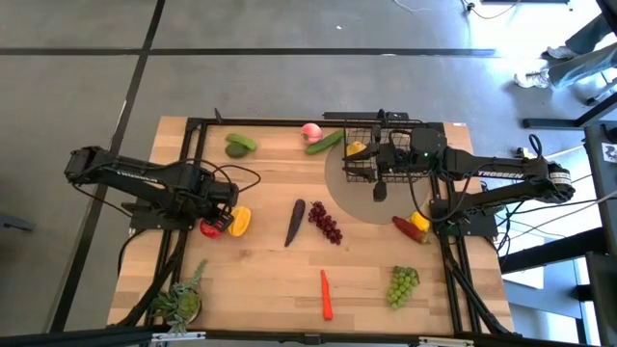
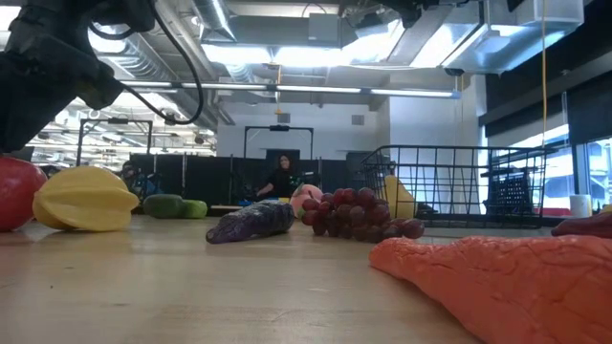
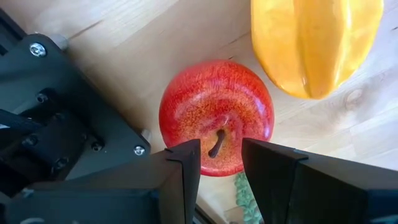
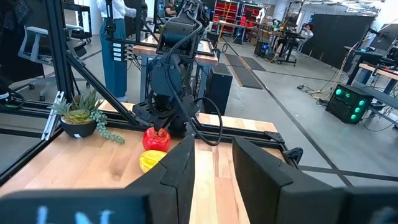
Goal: Build produce basket
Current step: Put the red apple into the black wire basket
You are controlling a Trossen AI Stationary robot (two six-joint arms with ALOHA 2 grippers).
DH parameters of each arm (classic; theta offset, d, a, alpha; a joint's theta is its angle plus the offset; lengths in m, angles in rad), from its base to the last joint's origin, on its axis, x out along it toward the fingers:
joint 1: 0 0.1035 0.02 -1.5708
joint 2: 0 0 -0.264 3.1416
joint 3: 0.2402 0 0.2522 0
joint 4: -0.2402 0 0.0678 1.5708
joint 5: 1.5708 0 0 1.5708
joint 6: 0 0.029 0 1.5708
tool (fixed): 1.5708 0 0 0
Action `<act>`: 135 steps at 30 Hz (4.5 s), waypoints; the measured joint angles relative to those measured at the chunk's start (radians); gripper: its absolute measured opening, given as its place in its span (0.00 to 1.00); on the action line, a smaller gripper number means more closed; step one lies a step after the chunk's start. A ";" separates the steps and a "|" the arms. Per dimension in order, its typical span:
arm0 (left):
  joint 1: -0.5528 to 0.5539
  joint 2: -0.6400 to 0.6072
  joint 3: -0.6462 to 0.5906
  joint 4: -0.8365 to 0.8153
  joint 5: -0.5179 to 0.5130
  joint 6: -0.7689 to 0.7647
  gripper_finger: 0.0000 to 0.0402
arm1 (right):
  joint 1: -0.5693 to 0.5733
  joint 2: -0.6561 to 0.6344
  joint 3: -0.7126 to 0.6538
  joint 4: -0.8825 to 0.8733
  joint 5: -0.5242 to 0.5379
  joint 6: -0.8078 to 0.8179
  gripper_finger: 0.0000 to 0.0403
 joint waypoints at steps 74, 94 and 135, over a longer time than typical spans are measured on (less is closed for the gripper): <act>-0.038 0.000 -0.043 0.082 0.026 0.035 0.23 | 0.000 0.000 0.000 0.000 0.019 -0.002 0.28; -0.059 -0.049 -0.042 0.108 0.062 0.210 0.24 | 0.000 0.000 0.000 0.000 0.018 -0.003 0.28; -0.135 -0.032 -0.042 0.130 0.009 0.218 0.14 | 0.000 0.000 0.000 0.003 0.061 0.000 0.28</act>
